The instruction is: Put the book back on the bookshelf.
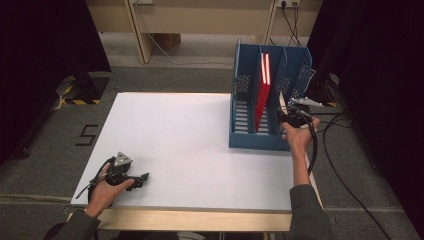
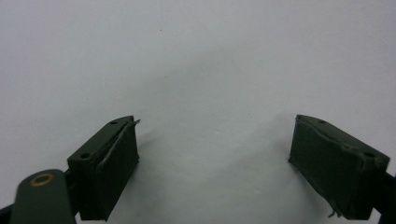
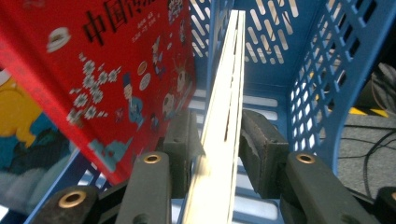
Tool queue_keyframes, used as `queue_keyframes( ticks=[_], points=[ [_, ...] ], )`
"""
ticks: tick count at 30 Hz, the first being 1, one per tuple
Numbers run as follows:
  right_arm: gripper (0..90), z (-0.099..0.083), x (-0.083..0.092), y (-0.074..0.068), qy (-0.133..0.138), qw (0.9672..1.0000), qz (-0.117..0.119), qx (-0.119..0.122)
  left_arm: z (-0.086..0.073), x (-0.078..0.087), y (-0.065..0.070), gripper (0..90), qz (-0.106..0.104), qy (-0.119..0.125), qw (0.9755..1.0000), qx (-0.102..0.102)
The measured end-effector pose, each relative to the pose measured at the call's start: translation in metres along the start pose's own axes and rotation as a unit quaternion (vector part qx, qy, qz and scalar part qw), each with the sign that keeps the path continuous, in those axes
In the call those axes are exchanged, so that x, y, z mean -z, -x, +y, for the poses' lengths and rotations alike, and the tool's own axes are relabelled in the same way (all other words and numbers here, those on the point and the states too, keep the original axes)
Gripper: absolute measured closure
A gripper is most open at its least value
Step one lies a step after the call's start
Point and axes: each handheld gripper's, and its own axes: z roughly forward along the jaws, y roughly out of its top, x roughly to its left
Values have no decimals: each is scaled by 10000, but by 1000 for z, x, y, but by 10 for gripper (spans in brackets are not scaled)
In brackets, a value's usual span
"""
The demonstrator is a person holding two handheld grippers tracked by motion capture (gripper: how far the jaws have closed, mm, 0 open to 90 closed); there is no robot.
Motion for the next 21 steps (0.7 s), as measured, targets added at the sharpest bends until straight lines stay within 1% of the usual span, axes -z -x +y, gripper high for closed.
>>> queue_keyframes(
  ticks=[2, 4, 6, 7, 10, 13, 21],
  points=[
    [642, -3, 5, -2, -35, 10000, -7, 7, 0, 0, 0, 141, 0, -1, 10000, 1],
    [653, -6, 7, -2, -82, 9999, -3, 77, 0, 0, 0, 141, -5, -2, 10000, -1],
    [665, -9, 9, -2, -70, 9999, 3, 123, 0, 0, 0, 141, -4, -3, 10000, -1],
    [666, -10, 9, -2, -47, 9999, 7, 92, 0, 0, 0, 141, -6, -2, 10000, 0],
    [668, -9, 7, -3, -44, 9999, -17, 162, 0, 0, 0, 140, -6, -3, 10000, 1],
    [676, -6, 3, -2, -47, 9998, -91, 188, 0, 0, 0, 139, -8, -2, 10000, 3],
    [687, 1, -9, 0, -47, 9998, -152, 84, 0, 0, 0, 139, -10, -1, 10000, -1]
  ],
)
